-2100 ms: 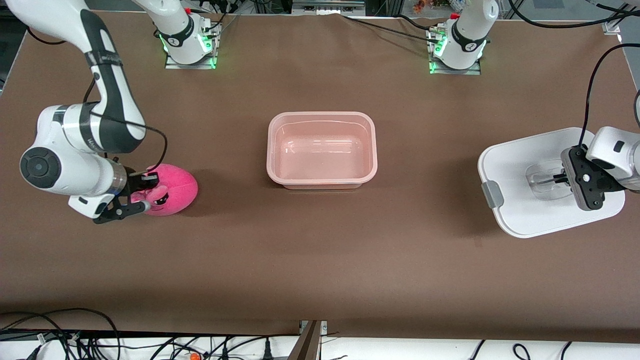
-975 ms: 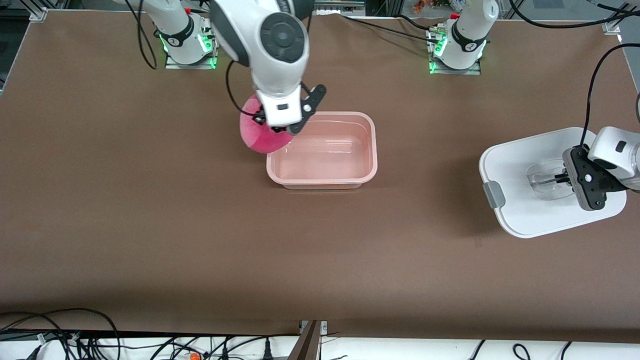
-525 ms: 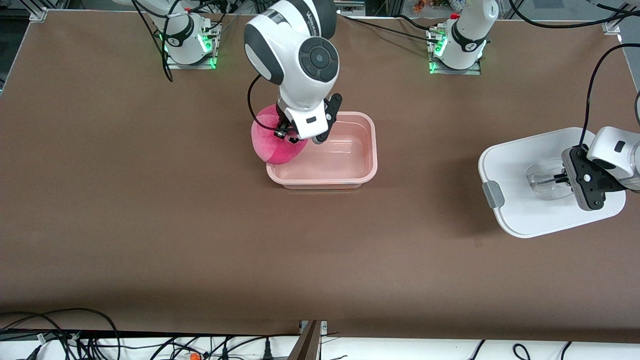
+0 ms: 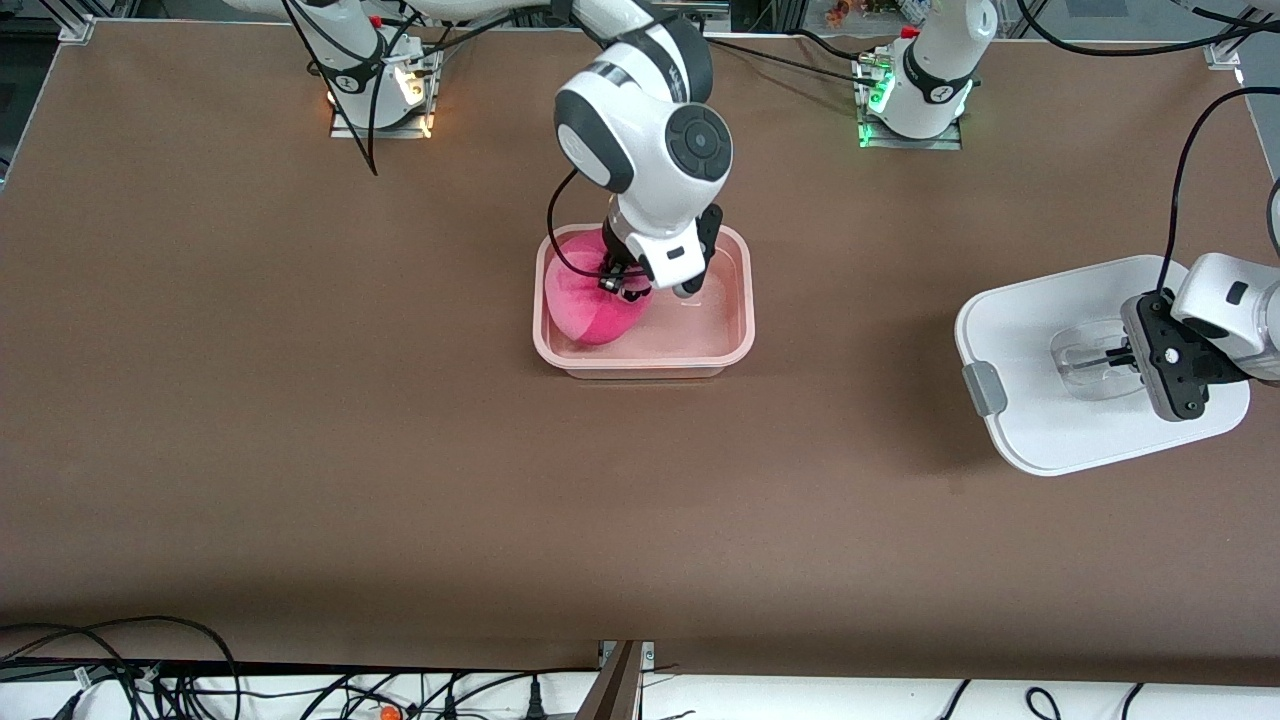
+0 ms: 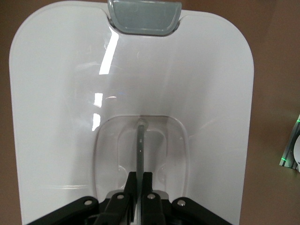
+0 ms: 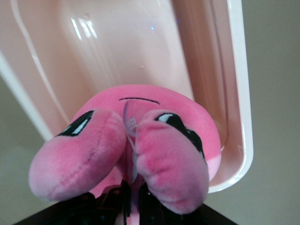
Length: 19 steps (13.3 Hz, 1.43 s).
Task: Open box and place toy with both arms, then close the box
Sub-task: 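Lower the toy into the tub and open the right gripper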
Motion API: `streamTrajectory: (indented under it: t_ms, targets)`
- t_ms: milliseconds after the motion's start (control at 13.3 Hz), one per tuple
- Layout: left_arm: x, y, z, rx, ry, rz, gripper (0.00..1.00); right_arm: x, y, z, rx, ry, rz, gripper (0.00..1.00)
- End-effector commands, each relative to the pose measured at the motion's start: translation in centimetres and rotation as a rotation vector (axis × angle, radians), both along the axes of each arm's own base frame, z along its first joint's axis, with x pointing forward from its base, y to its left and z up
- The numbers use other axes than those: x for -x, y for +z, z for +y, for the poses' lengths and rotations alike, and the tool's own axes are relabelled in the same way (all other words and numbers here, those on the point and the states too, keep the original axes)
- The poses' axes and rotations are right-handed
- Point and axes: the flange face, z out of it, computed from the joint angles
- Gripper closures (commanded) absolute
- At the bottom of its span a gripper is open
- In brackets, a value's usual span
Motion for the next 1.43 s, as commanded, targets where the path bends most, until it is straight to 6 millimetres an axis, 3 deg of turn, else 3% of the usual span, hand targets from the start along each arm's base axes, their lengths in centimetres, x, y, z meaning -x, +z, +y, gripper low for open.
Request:
streamTrajectory:
  t_ms: [0,150,450,525,750,825,900,1050,1200,1275,1350]
  targets:
    - [0.2,0.8,-0.2,0.005,-0.024,0.000,1.00,0.6,-2.6,1.4,0.062,0.034,-0.035,1.00]
    - [0.1,0.9,-0.2,0.002,-0.026,-0.001,1.00,1.1,-5.4,2.4,0.089,0.066,-0.058,1.00]
    - [0.2,0.8,-0.2,0.008,-0.026,0.000,1.00,2.2,-8.5,4.5,0.070,0.038,-0.114,1.00]
    - [0.2,0.8,-0.2,0.008,-0.026,0.000,1.00,2.3,-8.8,4.8,0.059,0.029,-0.128,0.01]
    - [0.2,1.0,-0.4,0.006,-0.026,-0.003,1.00,2.5,-7.2,5.9,0.002,-0.018,-0.181,0.00]
    - [0.2,1.0,-0.4,0.007,-0.024,-0.004,1.00,2.4,-6.2,5.9,-0.010,-0.035,-0.188,0.00]
    - [0.2,1.0,-0.4,0.008,-0.025,-0.004,1.00,0.9,-3.8,4.7,-0.035,-0.069,-0.205,0.00]
    - [0.2,1.0,-0.4,0.007,-0.024,-0.004,1.00,-4.2,1.1,0.0,-0.103,-0.171,-0.218,0.00]
    - [0.2,1.0,-0.5,0.009,-0.028,-0.004,1.00,-6.1,7.4,-3.2,-0.182,-0.258,-0.235,0.00]
    - [0.1,1.0,-0.6,0.009,-0.028,-0.004,1.00,-6.0,11.3,-4.5,-0.214,-0.297,-0.267,0.00]
    - [0.1,1.0,-0.7,0.011,-0.029,-0.004,1.00,-6.7,13.3,-7.3,-0.183,-0.373,-0.285,0.00]
